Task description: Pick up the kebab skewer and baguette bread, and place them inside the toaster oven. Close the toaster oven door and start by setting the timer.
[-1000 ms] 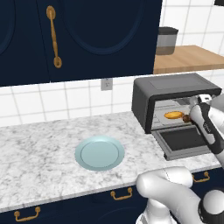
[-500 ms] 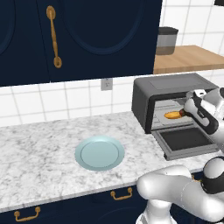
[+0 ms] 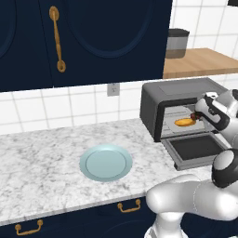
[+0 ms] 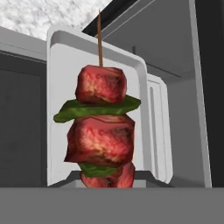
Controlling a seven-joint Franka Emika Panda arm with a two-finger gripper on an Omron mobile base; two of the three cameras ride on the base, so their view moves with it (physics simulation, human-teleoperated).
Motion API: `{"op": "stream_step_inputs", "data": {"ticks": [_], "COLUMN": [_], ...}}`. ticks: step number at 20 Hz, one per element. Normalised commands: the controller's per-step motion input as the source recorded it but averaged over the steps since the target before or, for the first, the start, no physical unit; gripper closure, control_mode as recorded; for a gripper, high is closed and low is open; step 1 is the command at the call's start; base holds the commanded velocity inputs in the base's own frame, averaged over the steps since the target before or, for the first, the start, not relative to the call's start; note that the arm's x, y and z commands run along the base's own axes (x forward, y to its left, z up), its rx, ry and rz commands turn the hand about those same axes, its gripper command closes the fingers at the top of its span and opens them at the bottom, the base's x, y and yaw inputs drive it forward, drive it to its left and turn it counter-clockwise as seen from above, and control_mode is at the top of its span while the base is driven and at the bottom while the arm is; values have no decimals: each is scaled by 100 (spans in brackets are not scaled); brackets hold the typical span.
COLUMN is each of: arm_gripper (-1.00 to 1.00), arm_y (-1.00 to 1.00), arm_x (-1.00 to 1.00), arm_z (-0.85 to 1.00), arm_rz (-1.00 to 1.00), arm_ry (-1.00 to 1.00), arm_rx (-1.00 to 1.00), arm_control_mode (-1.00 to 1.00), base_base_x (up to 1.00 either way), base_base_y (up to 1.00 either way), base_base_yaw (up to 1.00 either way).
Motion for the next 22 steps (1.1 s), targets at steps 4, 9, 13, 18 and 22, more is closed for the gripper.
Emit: {"op": "stream_step_inputs", "data": {"ticks": [4, 9, 13, 18, 22], "arm_gripper": [100, 100, 100, -100, -100], "arm_y": [0, 0, 0, 0, 0], "arm_x": [4, 26, 31, 31, 1], "arm_z": [-29, -7, -4, 0, 0], "arm_rz": [0, 0, 0, 0, 0], "arm_ry": [0, 0, 0, 0, 0], "arm_rx": [-2, 0, 0, 0, 0], "arm_control_mode": [-100, -100, -100, -100, -100], "base_base_x": [0, 0, 0, 0, 0], "base_base_y": [0, 0, 0, 0, 0], "base_base_yaw": [0, 0, 0, 0, 0]}}
